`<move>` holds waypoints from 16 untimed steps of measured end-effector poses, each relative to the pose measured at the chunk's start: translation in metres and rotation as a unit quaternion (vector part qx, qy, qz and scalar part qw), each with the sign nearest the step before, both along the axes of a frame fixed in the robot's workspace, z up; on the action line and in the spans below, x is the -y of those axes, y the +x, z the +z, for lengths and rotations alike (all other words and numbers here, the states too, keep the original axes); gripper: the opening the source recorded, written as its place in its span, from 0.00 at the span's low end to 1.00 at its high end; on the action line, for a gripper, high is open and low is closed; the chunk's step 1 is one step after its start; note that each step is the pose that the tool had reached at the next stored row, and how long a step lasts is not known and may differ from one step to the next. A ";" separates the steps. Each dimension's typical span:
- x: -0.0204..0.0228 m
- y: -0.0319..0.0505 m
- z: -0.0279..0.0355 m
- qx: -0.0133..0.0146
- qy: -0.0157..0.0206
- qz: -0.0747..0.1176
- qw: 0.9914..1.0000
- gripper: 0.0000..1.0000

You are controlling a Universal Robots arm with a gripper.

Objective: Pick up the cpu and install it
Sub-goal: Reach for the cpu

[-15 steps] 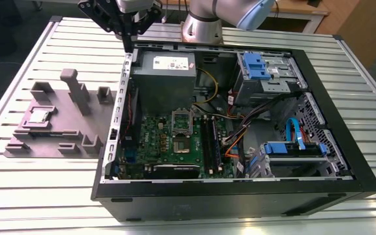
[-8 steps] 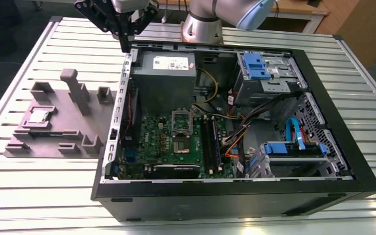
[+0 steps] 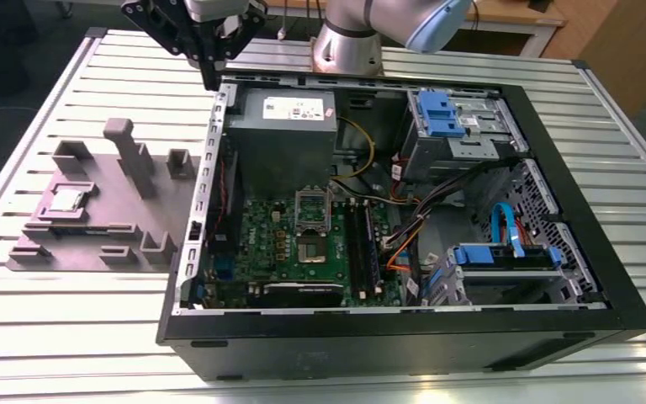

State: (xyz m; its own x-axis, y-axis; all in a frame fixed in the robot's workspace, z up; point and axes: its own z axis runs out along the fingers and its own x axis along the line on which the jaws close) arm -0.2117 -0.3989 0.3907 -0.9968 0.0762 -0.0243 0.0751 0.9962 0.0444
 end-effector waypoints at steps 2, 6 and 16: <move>0.0000 -0.0012 0.0000 0.000 0.000 0.000 1.000 0.10; 0.0000 -0.0034 -0.0001 0.000 0.000 0.000 1.000 0.10; 0.0000 -0.0084 -0.0003 0.000 0.000 0.000 1.000 0.10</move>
